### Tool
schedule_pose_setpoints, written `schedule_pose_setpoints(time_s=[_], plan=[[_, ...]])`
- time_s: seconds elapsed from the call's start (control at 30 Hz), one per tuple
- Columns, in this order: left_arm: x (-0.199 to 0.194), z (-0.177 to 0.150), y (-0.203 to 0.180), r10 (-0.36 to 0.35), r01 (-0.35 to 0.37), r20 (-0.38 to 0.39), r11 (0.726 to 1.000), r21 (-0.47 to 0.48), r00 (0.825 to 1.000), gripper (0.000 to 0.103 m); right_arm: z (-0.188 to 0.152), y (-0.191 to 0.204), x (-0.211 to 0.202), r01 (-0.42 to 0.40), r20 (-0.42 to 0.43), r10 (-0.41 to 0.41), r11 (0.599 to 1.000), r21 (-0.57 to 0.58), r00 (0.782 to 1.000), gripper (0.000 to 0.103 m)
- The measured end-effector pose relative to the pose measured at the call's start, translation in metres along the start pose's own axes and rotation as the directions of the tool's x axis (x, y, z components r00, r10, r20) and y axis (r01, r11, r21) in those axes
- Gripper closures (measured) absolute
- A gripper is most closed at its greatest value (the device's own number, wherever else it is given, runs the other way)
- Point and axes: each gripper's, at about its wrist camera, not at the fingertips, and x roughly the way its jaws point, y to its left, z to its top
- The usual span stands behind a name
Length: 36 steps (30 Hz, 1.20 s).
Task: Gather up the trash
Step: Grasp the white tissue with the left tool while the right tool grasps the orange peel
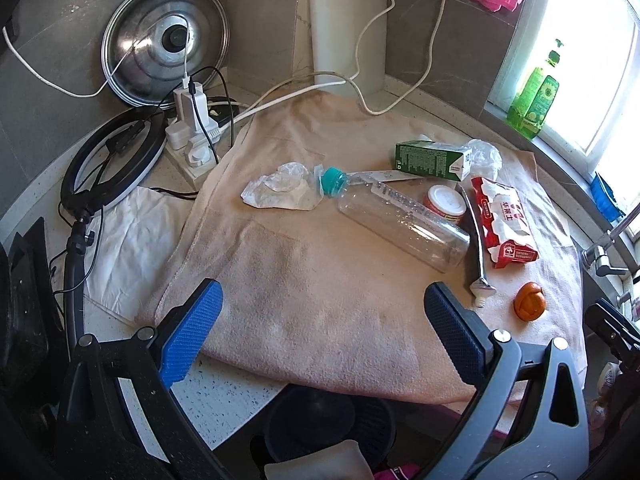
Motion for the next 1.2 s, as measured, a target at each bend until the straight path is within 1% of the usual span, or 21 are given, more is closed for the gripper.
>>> schedule_pose_setpoints(time_s=[0.13, 0.23, 0.3, 0.37, 0.43, 0.6, 0.7, 0.77, 0.87, 0.93, 1.03, 1.2], plan=[[0.016, 0.011, 0.012, 0.004, -0.004, -0.016, 1.000, -0.030, 1.000, 0.001, 0.000, -0.011, 0.007, 0.007, -0.006, -0.007, 1.000, 0.003, 1.000, 0.001], [0.030, 0.021, 0.022, 0.017, -0.019, -0.023, 0.998, -0.056, 1.000, 0.001, 0.001, -0.019, 0.015, 0.006, -0.032, -0.006, 1.000, 0.021, 0.999, 0.001], [0.040, 0.027, 0.029, 0.033, -0.035, -0.030, 0.998, -0.059, 0.999, 0.003, 0.002, -0.024, 0.019, 0.002, -0.048, 0.000, 0.999, 0.032, 0.999, 0.001], [0.050, 0.034, 0.034, 0.041, -0.044, -0.042, 0.997, -0.060, 0.998, 0.009, 0.004, -0.027, 0.023, 0.004, -0.053, -0.002, 0.999, 0.039, 0.999, 0.001], [0.060, 0.041, 0.039, 0.029, -0.033, -0.055, 0.997, -0.070, 0.998, 0.011, 0.004, -0.030, 0.026, 0.006, -0.055, -0.004, 0.999, 0.040, 0.998, 0.001], [0.091, 0.057, 0.050, -0.006, -0.004, -0.097, 0.994, -0.105, 0.995, 0.021, 0.005, -0.035, 0.037, 0.000, -0.073, 0.003, 0.999, 0.038, 0.997, 0.001], [0.109, 0.064, 0.052, -0.017, 0.003, -0.117, 0.993, -0.121, 0.993, 0.025, 0.006, -0.035, 0.044, -0.002, -0.084, 0.004, 1.000, 0.026, 0.996, 0.007], [0.120, 0.067, 0.052, -0.016, 0.000, -0.131, 0.993, -0.121, 0.991, 0.030, 0.007, -0.034, 0.048, -0.005, -0.089, 0.006, 1.000, 0.017, 0.996, 0.010], [0.134, 0.070, 0.052, -0.017, -0.002, -0.149, 0.992, -0.124, 0.989, 0.033, 0.009, -0.035, 0.056, -0.017, -0.104, 0.019, 1.000, 0.012, 0.994, 0.015], [0.142, 0.072, 0.052, -0.016, -0.004, -0.157, 0.992, -0.127, 0.987, 0.033, 0.009, -0.034, 0.060, -0.028, -0.115, 0.029, 1.000, 0.011, 0.993, 0.017], [0.152, 0.076, 0.054, -0.018, -0.004, -0.160, 0.991, -0.137, 0.987, 0.038, 0.010, -0.035, 0.066, -0.029, -0.128, 0.030, 1.000, 0.010, 0.991, 0.019], [0.169, 0.084, 0.056, -0.017, -0.010, -0.167, 0.987, -0.159, 0.986, 0.038, 0.011, -0.037, 0.073, -0.039, -0.149, 0.042, 0.999, 0.018, 0.988, 0.022]])
